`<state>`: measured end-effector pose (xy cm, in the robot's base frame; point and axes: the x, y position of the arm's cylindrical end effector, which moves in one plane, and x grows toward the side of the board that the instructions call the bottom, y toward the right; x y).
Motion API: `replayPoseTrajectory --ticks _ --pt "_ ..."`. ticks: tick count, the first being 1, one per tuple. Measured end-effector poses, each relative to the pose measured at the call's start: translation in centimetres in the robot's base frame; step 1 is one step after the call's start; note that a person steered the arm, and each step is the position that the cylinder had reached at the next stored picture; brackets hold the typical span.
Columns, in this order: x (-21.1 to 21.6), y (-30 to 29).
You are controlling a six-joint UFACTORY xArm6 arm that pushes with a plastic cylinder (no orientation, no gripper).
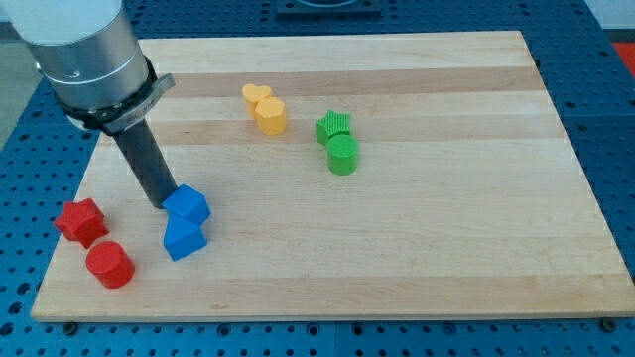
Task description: Push red blocks close to blue blocks
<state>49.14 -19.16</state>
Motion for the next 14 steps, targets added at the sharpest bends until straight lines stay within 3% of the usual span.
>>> replayPoseTrajectory --ticks 5,8,11,14 --pt "-5.6 -9.5" --pt "-3.4 -11.3" --pt "5.1 -11.3" --pt "6.3 -5.3"
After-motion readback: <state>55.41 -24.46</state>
